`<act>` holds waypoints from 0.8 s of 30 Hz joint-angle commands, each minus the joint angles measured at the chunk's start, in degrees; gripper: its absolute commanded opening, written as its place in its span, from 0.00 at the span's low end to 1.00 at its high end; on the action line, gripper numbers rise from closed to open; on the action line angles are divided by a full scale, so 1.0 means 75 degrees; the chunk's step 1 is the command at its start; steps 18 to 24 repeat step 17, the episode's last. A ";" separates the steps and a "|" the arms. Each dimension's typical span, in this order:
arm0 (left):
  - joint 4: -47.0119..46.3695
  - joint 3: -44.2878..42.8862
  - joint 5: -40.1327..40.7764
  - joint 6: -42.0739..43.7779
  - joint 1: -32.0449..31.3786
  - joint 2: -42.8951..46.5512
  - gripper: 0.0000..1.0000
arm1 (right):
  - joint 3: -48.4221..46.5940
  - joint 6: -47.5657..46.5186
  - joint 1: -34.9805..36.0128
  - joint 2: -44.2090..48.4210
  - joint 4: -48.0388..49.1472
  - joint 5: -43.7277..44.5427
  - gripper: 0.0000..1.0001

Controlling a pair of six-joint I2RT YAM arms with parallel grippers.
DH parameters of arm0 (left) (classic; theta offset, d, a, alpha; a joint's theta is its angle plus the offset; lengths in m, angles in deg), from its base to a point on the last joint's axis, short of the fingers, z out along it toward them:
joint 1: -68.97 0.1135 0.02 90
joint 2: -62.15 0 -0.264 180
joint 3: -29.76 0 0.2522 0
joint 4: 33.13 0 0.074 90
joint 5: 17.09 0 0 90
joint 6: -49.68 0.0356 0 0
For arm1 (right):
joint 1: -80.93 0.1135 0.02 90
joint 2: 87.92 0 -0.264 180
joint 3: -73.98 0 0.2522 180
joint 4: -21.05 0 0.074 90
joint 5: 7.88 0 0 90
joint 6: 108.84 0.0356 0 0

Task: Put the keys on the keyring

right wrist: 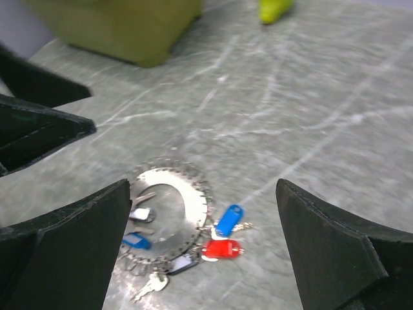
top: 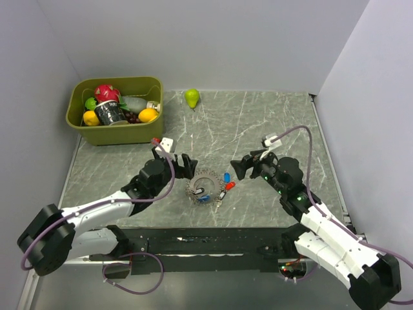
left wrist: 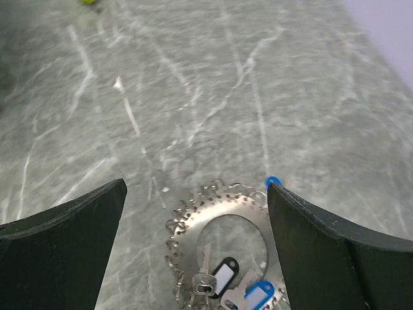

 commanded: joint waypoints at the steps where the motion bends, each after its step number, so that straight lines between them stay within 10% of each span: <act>1: 0.0815 -0.0562 0.1157 -0.0418 -0.0018 -0.0485 0.96 | 0.0119 0.0388 -0.0317 0.0281 -0.0089 0.1124 1.00; 24: 0.0511 -0.0035 0.1260 0.0670 -0.0030 0.0755 0.96 | 0.0678 -0.1040 -0.0727 0.0703 0.0985 0.2928 1.00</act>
